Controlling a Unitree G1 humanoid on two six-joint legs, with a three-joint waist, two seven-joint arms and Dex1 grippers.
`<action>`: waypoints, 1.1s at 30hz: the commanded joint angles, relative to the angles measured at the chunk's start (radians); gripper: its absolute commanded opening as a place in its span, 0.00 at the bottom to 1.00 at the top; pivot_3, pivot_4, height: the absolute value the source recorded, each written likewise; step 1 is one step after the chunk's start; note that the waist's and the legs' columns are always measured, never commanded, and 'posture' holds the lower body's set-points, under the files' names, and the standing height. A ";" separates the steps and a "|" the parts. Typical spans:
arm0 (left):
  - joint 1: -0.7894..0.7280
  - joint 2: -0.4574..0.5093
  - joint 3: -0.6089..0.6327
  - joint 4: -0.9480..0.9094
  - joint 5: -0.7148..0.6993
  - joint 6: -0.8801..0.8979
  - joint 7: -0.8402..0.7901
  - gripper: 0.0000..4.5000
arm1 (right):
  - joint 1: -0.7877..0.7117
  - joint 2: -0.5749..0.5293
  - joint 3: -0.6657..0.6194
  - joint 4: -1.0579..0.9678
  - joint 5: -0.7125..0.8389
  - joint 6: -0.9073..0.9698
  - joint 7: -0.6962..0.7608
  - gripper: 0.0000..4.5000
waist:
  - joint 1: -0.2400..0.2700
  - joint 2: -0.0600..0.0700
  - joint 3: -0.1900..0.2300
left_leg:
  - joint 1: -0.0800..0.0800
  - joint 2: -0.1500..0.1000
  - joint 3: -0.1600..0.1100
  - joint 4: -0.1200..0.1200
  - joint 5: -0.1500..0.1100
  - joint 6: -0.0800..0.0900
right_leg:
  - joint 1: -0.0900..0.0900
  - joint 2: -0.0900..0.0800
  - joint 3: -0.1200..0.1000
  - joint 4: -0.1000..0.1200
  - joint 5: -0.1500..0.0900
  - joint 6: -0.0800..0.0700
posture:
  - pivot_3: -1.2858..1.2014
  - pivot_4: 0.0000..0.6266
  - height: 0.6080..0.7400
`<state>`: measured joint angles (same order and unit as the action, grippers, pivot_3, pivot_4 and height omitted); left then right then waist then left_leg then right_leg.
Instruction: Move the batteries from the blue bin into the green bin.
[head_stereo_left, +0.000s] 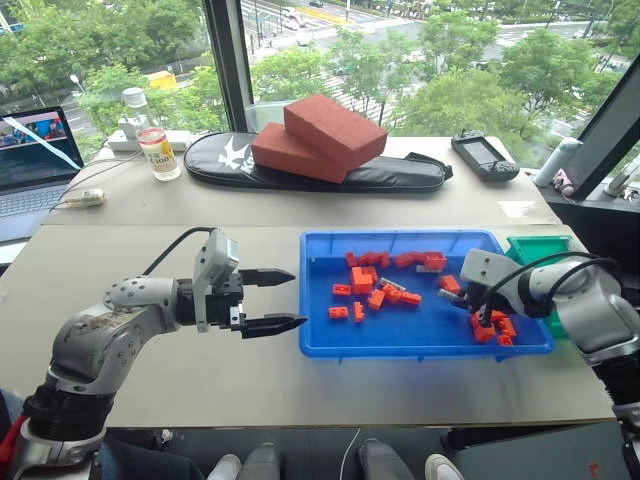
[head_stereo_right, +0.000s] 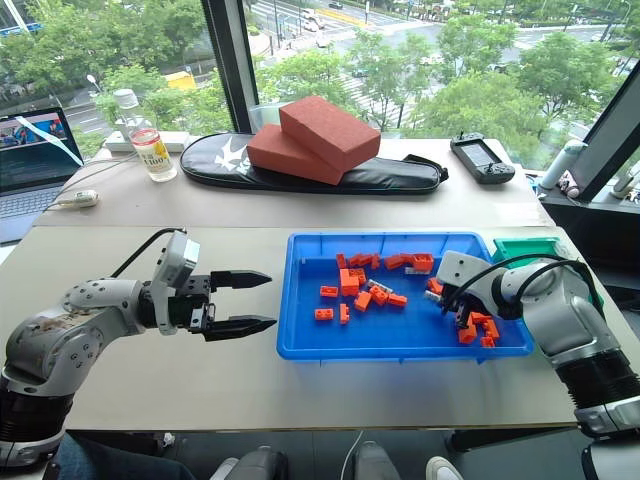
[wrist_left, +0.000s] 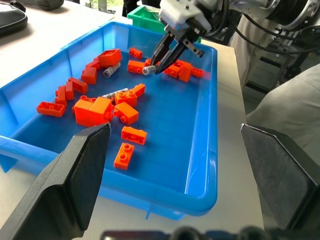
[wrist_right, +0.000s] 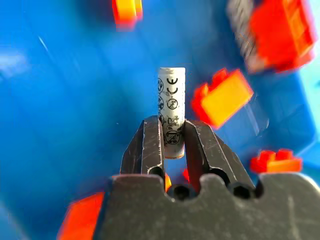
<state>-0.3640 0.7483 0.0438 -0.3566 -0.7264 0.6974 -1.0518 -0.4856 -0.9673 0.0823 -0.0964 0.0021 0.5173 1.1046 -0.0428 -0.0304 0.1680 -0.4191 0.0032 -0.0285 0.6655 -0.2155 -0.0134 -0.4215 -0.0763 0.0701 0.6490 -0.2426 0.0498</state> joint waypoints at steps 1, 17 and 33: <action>0.010 0.016 0.029 -0.023 -0.007 -0.015 -0.006 1.00 | 0.019 -0.034 -0.202 -0.133 0.063 0.094 -0.063 0.06 | 0.003 0.000 0.000 | 0.000 0.000 0.000 0.000 0.000 0.000 | 0.000 0.000 0.000 0.000 0.000 0.000 | 0.52 0.24 1.00; -0.008 0.001 0.004 0.007 0.016 -0.019 -0.008 1.00 | 0.182 -0.096 -0.439 -0.081 -0.053 0.461 -0.446 0.06 | -0.003 0.001 -0.001 | 0.003 0.000 0.002 -0.002 0.000 0.000 | 0.002 0.000 0.002 -0.001 0.000 0.000 | 0.52 0.24 1.00; -0.001 0.007 0.007 -0.001 0.020 -0.013 -0.005 1.00 | -0.135 0.246 -0.239 -0.063 0.112 0.538 -0.526 0.63 | -0.006 0.001 -0.001 | 0.003 0.001 0.002 -0.003 0.000 0.000 | 0.002 0.001 0.001 -0.001 0.000 0.000 | 0.52 0.24 1.00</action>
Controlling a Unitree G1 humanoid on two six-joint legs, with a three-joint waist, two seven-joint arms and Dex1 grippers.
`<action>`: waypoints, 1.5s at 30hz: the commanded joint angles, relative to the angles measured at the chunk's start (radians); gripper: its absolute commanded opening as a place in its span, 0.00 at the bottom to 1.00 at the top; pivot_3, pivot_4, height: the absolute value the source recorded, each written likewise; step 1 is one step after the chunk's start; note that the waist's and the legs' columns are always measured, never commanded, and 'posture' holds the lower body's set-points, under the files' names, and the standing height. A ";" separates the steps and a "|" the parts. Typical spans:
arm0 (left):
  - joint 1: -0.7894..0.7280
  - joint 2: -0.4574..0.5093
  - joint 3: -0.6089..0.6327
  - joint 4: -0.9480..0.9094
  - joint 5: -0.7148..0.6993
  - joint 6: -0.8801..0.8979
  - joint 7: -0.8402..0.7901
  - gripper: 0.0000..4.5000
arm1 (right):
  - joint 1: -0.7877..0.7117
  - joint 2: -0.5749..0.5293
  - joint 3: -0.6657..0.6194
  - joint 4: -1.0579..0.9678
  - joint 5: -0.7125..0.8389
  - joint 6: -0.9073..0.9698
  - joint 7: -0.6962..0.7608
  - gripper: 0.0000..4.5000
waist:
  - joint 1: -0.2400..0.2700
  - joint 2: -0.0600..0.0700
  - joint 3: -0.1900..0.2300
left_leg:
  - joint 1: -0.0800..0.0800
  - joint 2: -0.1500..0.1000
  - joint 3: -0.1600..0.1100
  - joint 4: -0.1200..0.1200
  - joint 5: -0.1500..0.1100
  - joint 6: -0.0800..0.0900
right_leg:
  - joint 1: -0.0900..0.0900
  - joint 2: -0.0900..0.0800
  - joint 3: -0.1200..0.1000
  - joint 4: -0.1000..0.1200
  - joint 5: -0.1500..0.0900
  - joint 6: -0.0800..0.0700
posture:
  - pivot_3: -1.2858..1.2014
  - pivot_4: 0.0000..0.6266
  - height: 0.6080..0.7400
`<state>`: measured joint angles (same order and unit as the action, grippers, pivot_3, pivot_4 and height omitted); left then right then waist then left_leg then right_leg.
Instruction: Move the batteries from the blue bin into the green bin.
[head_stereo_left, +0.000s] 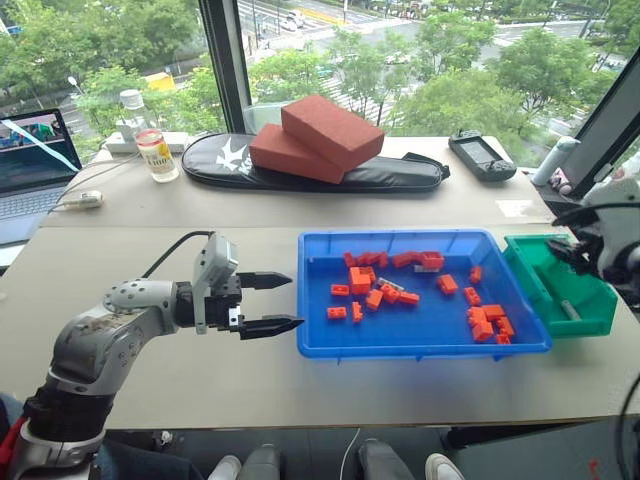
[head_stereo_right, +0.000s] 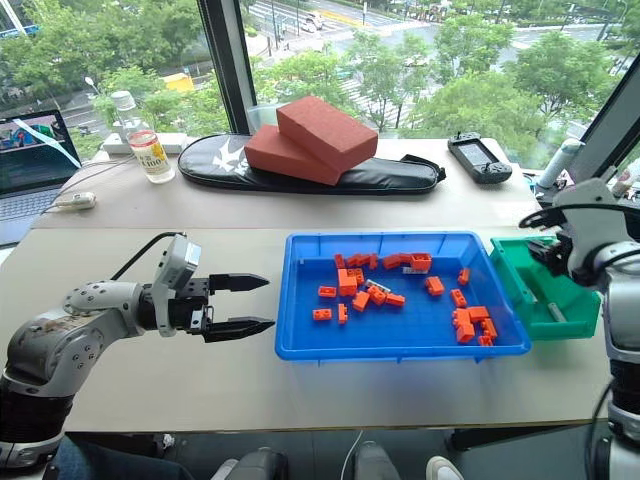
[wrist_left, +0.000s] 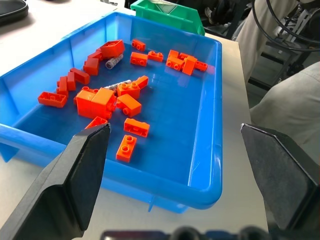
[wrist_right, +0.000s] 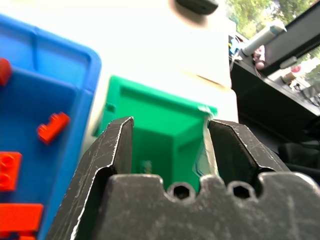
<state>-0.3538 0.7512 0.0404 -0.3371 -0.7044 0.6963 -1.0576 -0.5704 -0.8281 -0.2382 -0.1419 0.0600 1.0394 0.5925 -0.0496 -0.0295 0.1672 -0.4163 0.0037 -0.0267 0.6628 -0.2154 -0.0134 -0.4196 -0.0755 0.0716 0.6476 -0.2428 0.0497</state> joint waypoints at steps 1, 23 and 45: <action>-0.013 0.005 0.011 -0.020 -0.002 -0.012 0.001 1.00 | -0.058 0.139 0.113 -0.006 0.054 0.013 -0.021 0.63 | 0.000 0.000 0.000 | 0.000 0.000 0.000 0.000 0.000 0.000 | 0.000 0.000 0.000 0.000 0.000 0.000 | 0.52 0.24 1.00; -0.001 0.029 0.032 -0.049 -0.019 0.002 0.010 1.00 | -0.092 0.331 0.151 0.258 0.032 -0.182 -0.226 0.99 | 0.003 0.000 0.000 | -0.004 -0.001 -0.001 -0.001 0.000 0.000 | -0.004 -0.001 -0.001 0.001 0.000 0.000 | 0.52 0.24 1.00; -0.008 0.025 0.025 -0.034 -0.013 -0.004 0.007 1.00 | -0.095 0.303 0.152 0.260 0.037 -0.177 -0.223 0.23 | 0.003 0.000 0.000 | -0.004 -0.001 -0.001 -0.001 0.000 0.000 | -0.004 -0.001 -0.001 0.001 0.000 0.000 | 0.52 0.24 1.00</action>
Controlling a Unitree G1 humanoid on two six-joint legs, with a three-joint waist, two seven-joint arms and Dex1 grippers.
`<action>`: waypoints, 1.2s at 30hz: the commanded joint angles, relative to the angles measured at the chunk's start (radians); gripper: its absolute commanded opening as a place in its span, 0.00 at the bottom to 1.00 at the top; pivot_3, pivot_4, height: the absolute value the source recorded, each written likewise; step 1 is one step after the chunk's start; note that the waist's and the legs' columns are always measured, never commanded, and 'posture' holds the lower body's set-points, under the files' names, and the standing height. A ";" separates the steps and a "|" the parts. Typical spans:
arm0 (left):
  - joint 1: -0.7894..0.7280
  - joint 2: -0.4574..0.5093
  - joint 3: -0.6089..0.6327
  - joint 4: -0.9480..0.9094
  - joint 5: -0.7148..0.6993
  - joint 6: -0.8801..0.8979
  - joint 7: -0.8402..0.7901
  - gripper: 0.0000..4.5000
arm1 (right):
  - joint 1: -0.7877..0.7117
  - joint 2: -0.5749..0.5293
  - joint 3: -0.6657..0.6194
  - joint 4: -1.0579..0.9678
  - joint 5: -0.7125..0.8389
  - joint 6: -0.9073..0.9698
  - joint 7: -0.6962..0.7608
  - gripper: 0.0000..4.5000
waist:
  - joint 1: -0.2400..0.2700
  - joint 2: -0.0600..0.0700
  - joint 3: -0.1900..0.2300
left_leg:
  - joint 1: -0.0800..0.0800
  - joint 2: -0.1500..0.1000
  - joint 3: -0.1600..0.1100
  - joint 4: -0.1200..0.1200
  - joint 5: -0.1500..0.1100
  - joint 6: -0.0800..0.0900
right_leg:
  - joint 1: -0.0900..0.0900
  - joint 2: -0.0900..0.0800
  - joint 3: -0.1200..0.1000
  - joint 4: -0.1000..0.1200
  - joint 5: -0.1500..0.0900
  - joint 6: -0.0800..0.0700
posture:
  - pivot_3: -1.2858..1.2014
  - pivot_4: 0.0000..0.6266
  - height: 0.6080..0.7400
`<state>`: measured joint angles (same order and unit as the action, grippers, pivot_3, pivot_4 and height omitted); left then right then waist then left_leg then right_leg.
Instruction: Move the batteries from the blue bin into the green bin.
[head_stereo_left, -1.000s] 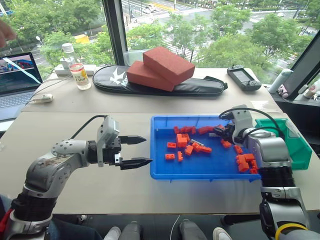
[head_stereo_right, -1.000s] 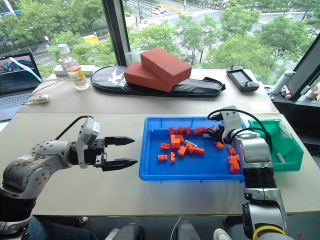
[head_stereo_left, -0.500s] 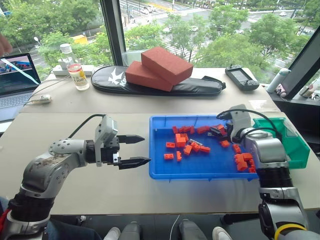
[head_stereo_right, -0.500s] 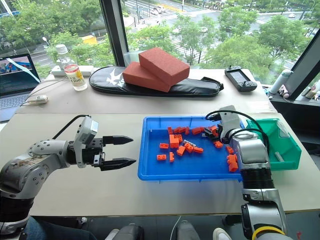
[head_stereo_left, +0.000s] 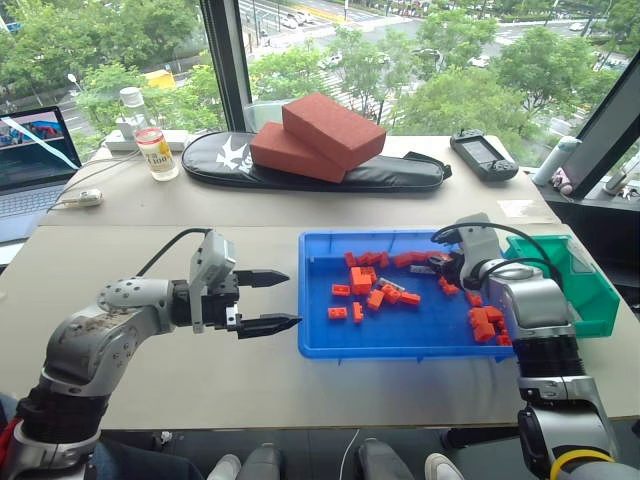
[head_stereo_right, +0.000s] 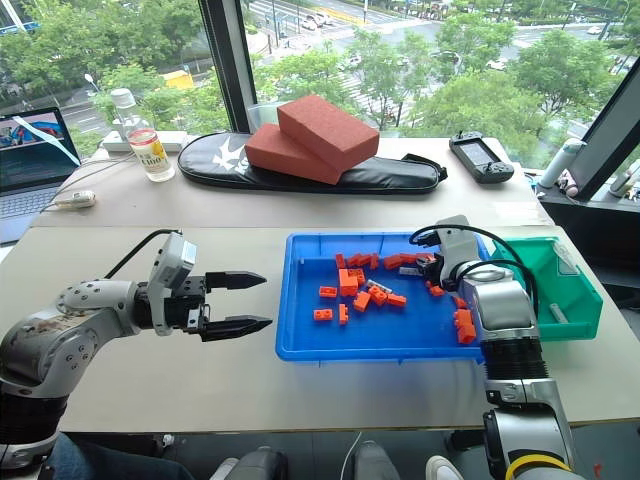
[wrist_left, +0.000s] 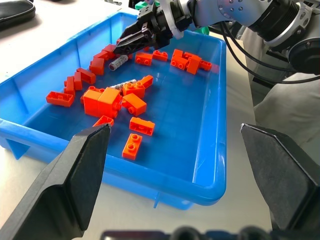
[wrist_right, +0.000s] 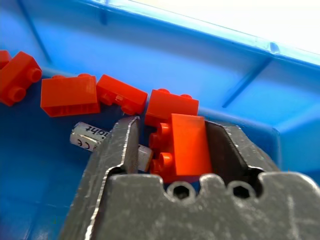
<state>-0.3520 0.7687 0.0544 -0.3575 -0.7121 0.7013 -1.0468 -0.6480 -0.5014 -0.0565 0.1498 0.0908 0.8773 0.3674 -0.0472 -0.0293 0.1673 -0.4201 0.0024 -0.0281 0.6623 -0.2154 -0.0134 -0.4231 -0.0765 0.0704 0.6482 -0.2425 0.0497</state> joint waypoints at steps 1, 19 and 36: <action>-0.011 0.008 0.011 -0.012 -0.004 -0.010 -0.004 1.00 | -0.014 -0.027 -0.031 -0.030 0.005 -0.015 0.002 0.20 | 0.000 0.000 0.000 | 0.000 0.000 0.000 0.000 0.000 0.000 | 0.000 0.000 0.000 0.000 0.000 0.000 | 0.52 0.24 1.00; 0.002 0.002 0.003 -0.011 -0.002 -0.007 -0.001 1.00 | 0.378 -0.468 -0.258 -0.755 0.247 0.445 0.275 0.31 | 0.000 0.000 0.000 | 0.000 0.001 0.000 -0.001 -0.001 0.001 | 0.001 0.000 -0.001 -0.003 0.000 0.000 | 0.52 0.24 1.00; -0.006 -0.017 -0.006 -0.015 0.002 -0.017 0.021 1.00 | 0.117 -0.191 0.043 -0.375 0.157 0.214 0.087 1.00 | 0.004 0.000 0.000 | 0.004 0.001 0.001 -0.001 0.000 0.000 | 0.003 0.001 0.001 -0.001 0.000 0.000 | 0.52 0.24 1.00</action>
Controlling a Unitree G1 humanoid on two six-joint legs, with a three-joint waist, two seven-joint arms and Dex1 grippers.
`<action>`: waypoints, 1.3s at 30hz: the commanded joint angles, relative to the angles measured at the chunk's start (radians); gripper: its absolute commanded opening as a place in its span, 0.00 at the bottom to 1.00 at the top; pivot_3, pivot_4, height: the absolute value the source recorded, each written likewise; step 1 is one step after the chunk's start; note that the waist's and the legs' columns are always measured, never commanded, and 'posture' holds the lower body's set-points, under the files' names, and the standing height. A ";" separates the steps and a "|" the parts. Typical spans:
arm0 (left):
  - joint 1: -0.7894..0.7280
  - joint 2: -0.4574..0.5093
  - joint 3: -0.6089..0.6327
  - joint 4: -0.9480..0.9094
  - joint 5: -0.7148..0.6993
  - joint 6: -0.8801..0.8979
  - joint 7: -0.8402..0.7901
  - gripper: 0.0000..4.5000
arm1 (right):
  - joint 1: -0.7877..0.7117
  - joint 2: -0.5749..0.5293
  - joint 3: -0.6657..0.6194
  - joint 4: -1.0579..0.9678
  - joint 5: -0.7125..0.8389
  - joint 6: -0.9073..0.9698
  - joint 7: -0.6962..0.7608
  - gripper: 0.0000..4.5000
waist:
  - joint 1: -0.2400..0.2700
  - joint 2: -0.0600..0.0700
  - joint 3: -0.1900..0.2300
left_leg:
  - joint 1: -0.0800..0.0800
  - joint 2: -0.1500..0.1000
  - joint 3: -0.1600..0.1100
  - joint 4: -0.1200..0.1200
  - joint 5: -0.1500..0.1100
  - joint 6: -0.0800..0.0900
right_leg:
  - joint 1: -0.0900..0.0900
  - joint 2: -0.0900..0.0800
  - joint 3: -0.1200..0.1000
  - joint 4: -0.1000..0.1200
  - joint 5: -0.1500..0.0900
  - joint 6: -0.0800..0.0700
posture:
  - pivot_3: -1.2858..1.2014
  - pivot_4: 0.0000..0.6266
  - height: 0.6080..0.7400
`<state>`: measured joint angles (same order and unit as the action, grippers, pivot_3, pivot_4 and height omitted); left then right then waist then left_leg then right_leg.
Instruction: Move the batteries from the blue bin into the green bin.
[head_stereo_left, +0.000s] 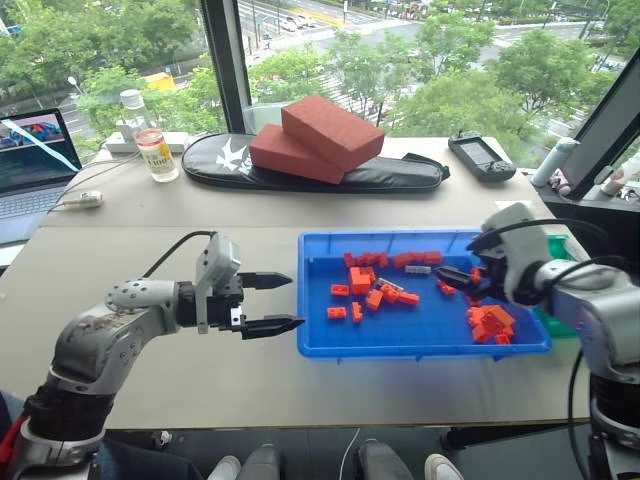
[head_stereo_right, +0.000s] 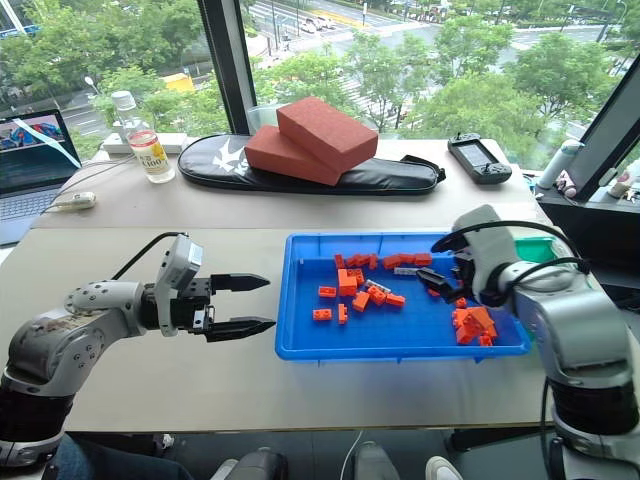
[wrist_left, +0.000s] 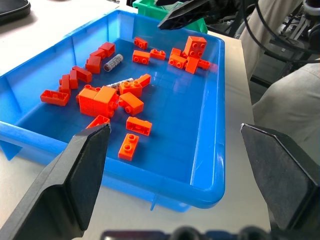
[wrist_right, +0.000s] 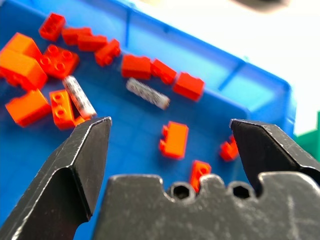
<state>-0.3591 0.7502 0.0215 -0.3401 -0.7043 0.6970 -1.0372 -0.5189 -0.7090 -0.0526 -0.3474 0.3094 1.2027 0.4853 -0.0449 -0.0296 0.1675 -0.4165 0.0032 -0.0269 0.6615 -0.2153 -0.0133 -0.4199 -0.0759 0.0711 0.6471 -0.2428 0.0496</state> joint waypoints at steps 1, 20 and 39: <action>0.005 0.003 0.030 -0.039 -0.009 -0.011 0.014 1.00 | -0.021 0.035 0.038 0.171 -0.071 -0.157 -0.038 1.00 | 0.004 0.000 0.000 | -0.001 -0.001 0.000 0.000 0.000 0.000 | 0.000 -0.001 0.000 0.000 0.000 0.000 | 0.52 0.24 1.00; 0.009 0.021 0.050 -0.046 -0.011 -0.004 0.027 1.00 | -0.090 0.195 0.071 0.489 -0.140 -0.383 -0.047 1.00 | -0.005 0.000 0.000 | -0.002 0.000 -0.001 0.000 0.000 0.000 | -0.002 0.000 0.000 0.001 0.000 0.000 | 0.52 0.24 1.00; -0.003 0.022 0.039 -0.026 0.006 -0.013 0.004 1.00 | -0.089 0.171 0.109 0.501 -0.164 -0.416 0.029 0.05 | -0.002 0.000 0.000 | -0.001 0.000 -0.001 0.000 0.000 0.000 | -0.002 0.000 -0.001 0.001 0.000 0.000 | 0.52 0.24 1.00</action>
<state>-0.3495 0.7650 0.0559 -0.3534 -0.7041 0.6994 -1.0317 -0.6093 -0.5240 0.0620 0.1665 0.1584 0.7926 0.5099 -0.0466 -0.0295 0.1675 -0.4178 0.0030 -0.0278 0.6611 -0.2154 -0.0133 -0.4215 -0.0761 0.0703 0.6479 -0.2427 0.0494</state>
